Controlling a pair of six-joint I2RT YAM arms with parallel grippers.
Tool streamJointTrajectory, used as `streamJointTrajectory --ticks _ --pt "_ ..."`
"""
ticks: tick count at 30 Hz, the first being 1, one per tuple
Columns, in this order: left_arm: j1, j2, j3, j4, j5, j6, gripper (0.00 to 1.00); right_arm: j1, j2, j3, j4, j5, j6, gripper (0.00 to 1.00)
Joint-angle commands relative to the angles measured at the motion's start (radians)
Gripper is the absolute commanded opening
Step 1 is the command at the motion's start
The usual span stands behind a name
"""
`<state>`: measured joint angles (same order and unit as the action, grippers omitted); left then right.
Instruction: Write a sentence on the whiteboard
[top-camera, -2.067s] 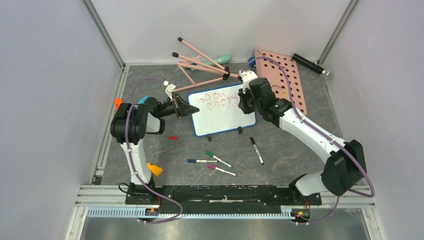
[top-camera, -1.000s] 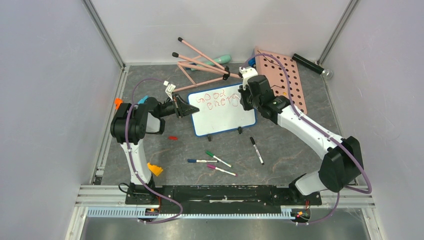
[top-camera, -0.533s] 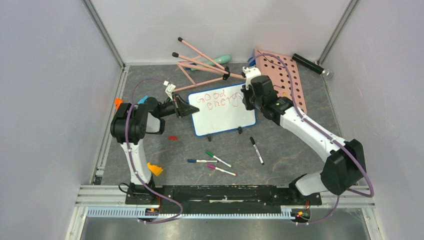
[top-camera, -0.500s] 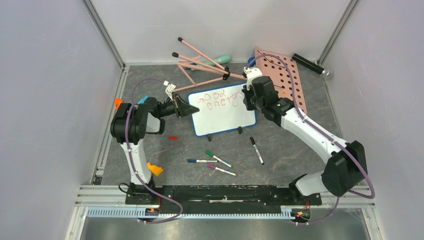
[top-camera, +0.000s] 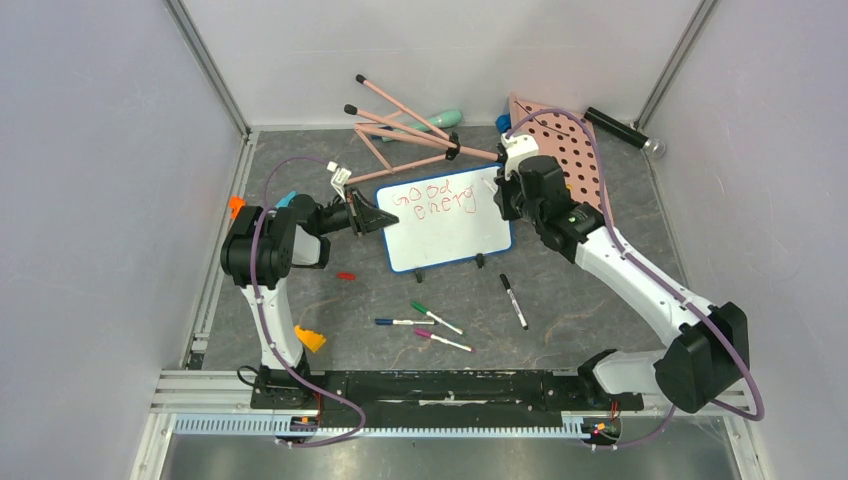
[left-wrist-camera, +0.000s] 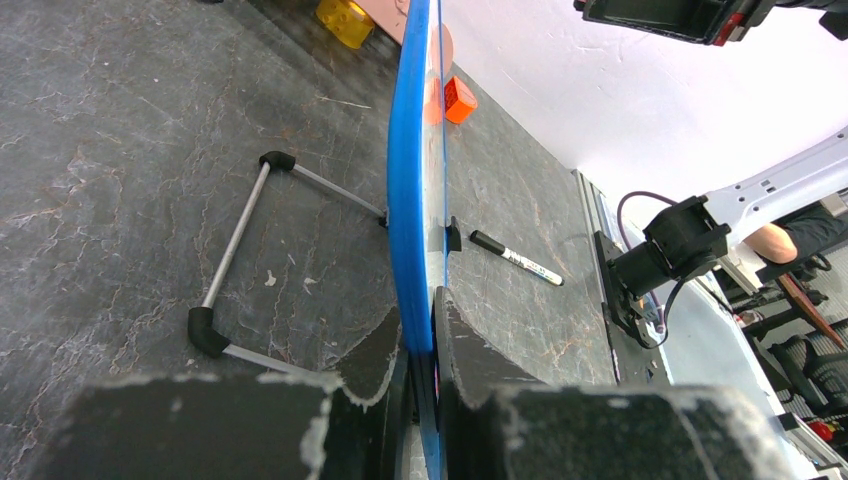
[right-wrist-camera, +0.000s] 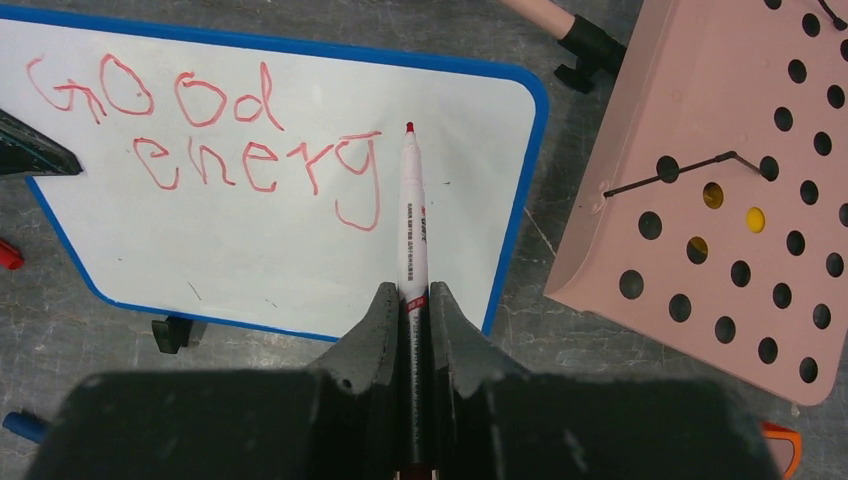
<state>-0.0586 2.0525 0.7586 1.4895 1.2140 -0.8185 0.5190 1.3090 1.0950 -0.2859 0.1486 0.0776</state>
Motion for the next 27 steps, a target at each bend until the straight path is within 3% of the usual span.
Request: streamJointTrajectory --ticks 1,11,27 --pt "0.008 0.018 0.018 0.068 0.015 0.084 0.02 -0.014 0.022 -0.006 0.003 0.012 -0.006 0.00" --pt "0.007 0.018 0.019 0.068 0.015 0.083 0.02 -0.022 0.064 0.025 0.003 -0.048 -0.008 0.00" --pt "0.008 0.019 0.021 0.068 0.016 0.081 0.02 -0.038 0.087 0.012 -0.019 -0.011 0.012 0.00"
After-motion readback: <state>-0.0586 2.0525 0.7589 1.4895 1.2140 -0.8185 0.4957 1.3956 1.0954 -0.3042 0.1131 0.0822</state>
